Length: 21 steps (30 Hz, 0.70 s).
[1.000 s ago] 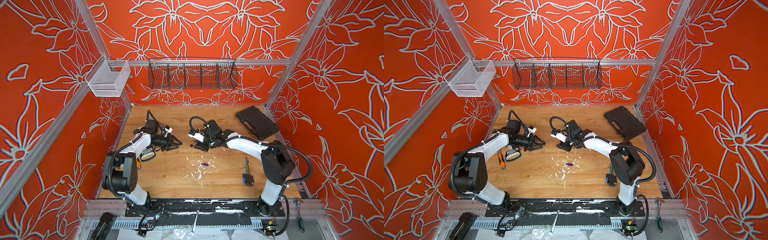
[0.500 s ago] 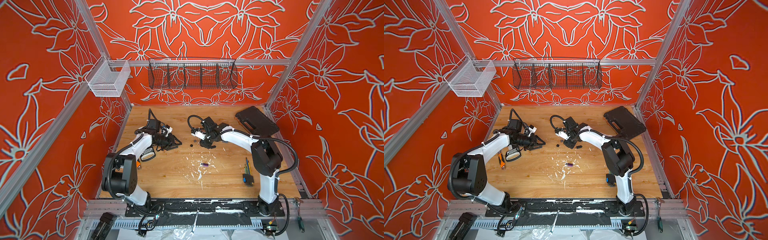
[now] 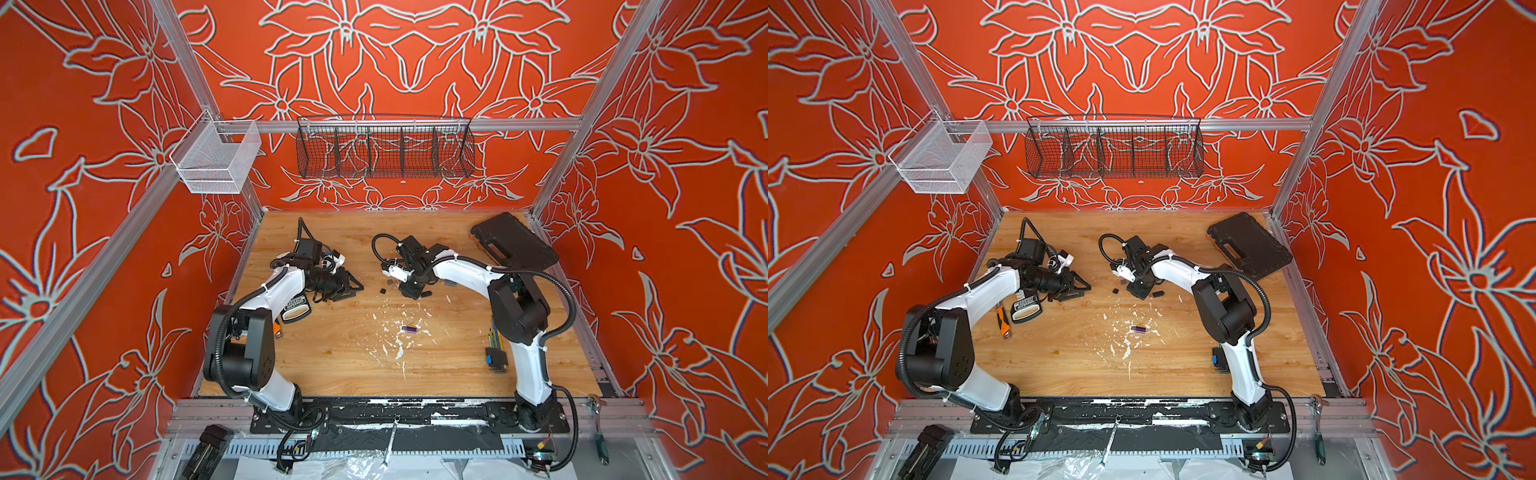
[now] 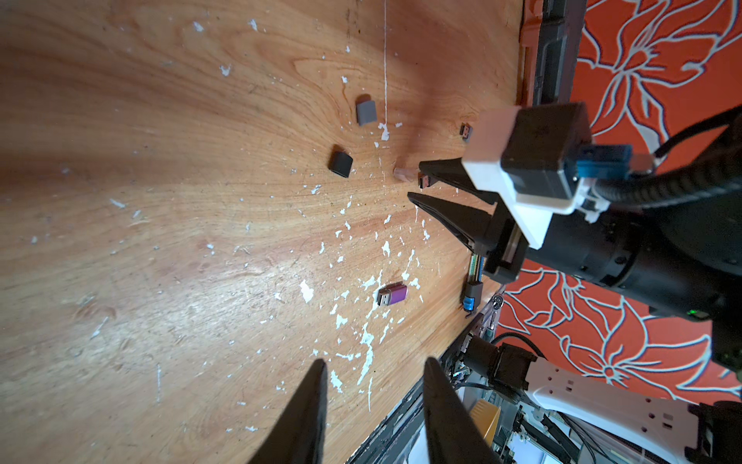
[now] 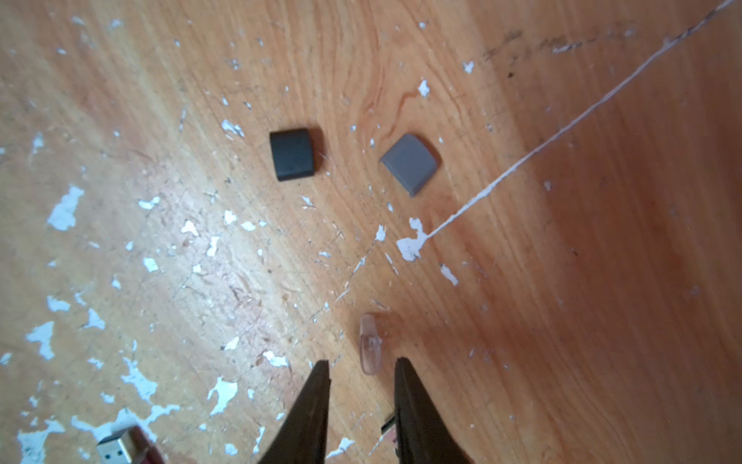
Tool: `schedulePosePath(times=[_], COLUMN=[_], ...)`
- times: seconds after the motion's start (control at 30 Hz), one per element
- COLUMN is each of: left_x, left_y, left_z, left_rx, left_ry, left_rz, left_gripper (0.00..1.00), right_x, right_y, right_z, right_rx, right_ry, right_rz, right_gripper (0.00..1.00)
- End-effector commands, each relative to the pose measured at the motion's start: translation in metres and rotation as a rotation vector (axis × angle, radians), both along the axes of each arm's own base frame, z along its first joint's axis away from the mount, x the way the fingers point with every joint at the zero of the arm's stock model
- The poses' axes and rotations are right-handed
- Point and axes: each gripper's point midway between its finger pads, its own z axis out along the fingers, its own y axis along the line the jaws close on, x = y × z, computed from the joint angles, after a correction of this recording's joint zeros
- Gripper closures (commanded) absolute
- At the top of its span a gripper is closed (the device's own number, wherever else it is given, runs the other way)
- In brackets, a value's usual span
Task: Close the usb drive cover
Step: Pick up the cover from the center of the board.
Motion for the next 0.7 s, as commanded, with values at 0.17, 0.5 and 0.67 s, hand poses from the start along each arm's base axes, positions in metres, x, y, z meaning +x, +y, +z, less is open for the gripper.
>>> schedulePosePath(times=[0.17,0.5,0.67], left_x=[-0.006,-0.006,-0.005], left_y=[0.0,0.0,0.0], left_z=[-0.006,-0.008,-0.009], left_rx=[0.018,0.022,0.021], left_ry=[0.013,0.02,0.024], left_rz=[-0.016,-0.021,-0.022], left_gripper=[0.62,0.62,0.62], right_x=[0.001,-0.002,-0.003], right_y=[0.0,0.002,0.002], right_z=[-0.005,-0.009,-0.012], right_rx=[-0.014,-0.014,-0.019], right_ry=[0.035,0.06,0.072], right_rz=[-0.025,-0.013,-0.014], right_gripper=[0.72,0.8,0.84])
